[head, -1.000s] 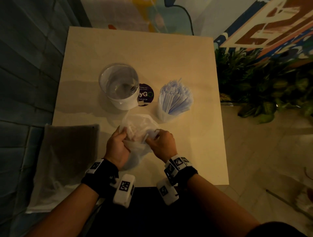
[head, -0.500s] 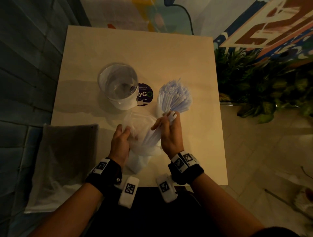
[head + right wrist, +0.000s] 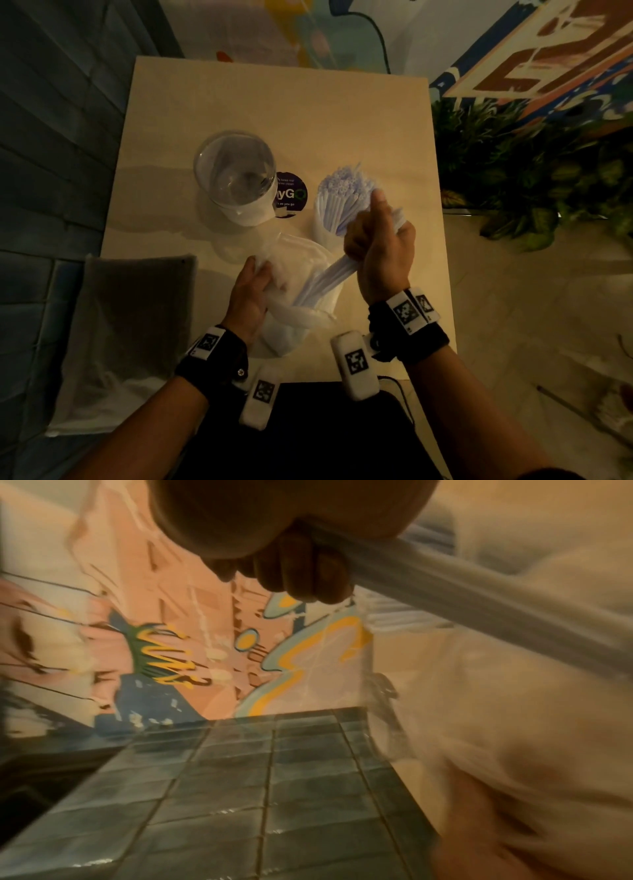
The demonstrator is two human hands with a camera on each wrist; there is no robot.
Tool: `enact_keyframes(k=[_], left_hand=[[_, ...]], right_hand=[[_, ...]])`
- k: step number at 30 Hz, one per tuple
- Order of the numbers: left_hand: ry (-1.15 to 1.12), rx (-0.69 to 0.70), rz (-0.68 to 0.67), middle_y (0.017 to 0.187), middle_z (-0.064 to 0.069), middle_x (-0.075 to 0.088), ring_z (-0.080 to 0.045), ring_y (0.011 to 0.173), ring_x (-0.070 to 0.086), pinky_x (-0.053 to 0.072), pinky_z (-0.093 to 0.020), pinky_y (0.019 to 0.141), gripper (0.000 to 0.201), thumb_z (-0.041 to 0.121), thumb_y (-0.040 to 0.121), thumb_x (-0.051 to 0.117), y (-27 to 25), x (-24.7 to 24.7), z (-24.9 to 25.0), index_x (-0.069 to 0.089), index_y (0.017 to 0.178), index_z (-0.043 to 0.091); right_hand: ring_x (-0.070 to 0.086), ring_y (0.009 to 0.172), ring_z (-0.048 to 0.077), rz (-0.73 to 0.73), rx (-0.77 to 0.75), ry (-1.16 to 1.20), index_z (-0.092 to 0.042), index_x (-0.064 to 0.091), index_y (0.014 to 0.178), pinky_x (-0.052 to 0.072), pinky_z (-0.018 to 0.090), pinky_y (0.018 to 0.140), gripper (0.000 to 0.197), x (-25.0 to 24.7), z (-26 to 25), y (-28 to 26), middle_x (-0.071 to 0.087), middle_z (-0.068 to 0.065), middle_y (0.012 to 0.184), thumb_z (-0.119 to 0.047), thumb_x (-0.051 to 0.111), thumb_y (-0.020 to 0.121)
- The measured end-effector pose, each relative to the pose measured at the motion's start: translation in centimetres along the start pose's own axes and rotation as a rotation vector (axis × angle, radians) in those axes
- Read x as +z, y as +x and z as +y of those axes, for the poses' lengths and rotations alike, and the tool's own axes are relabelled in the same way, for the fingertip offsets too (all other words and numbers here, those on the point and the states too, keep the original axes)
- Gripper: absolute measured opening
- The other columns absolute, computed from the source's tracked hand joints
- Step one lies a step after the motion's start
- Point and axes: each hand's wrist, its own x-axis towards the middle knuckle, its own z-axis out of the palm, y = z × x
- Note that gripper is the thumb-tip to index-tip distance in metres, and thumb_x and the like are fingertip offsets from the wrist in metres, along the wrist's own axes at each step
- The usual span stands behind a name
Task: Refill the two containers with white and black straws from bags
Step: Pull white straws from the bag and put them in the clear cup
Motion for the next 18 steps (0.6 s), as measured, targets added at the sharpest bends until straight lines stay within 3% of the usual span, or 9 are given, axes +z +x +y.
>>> enact_keyframes(k=[4,9,12,15,18], left_hand=[[0.041,0.005,0.026,0.096,-0.003,0.069,-0.024,0.092,0.063,0.047,-0.049,0.094,0.011,0.026,0.091,0.056,0.1,-0.1,0.2,0.067,0.093,0.027],[0.012,0.015,0.049,0.101,-0.009,0.064,-0.017,0.082,0.064,0.053,-0.038,0.080,0.013,0.012,0.102,0.046,-0.1,-0.1,0.4,0.058,0.100,0.015],[-0.029,-0.009,0.079,0.106,-0.008,0.066,-0.018,0.085,0.066,0.053,-0.038,0.081,0.013,0.014,0.101,0.047,0.0,-0.6,0.1,0.060,0.102,0.018],[-0.021,-0.014,0.080,0.095,-0.003,0.069,-0.021,0.087,0.064,0.049,-0.047,0.092,0.015,0.015,0.101,0.048,-0.2,-0.9,0.1,0.062,0.098,0.019],[-0.031,-0.011,0.083,0.093,-0.002,0.070,-0.019,0.085,0.064,0.046,-0.048,0.095,0.016,0.012,0.101,0.047,-0.2,-1.0,0.1,0.062,0.099,0.018]], right_hand=[[0.018,0.040,0.010,-0.024,-0.165,0.056,-0.027,0.039,0.051,0.017,0.023,0.044,0.051,0.2,-3.6,1.5,0.027,-0.010,0.046,-0.024,0.044,0.102],[0.021,0.040,0.010,-0.059,-0.345,0.002,-0.024,0.037,0.055,0.018,0.023,0.045,0.050,0.3,-5.2,3.7,0.029,-0.010,0.048,-0.016,0.040,0.104],[0.024,0.042,0.013,-0.044,-0.390,-0.093,-0.019,0.038,0.059,0.022,0.025,0.046,0.045,0.3,-4.1,5.3,0.033,-0.009,0.049,-0.019,0.044,0.104],[0.036,0.043,0.018,0.008,-0.389,-0.294,-0.005,0.044,0.062,0.033,0.026,0.046,0.043,0.2,-2.1,6.7,0.042,0.010,0.049,-0.016,0.050,0.103],[0.040,0.047,0.033,0.031,-0.349,-0.434,0.010,0.046,0.064,0.036,0.031,0.049,0.047,0.0,-0.5,7.3,0.045,0.031,0.055,-0.016,0.054,0.102]])
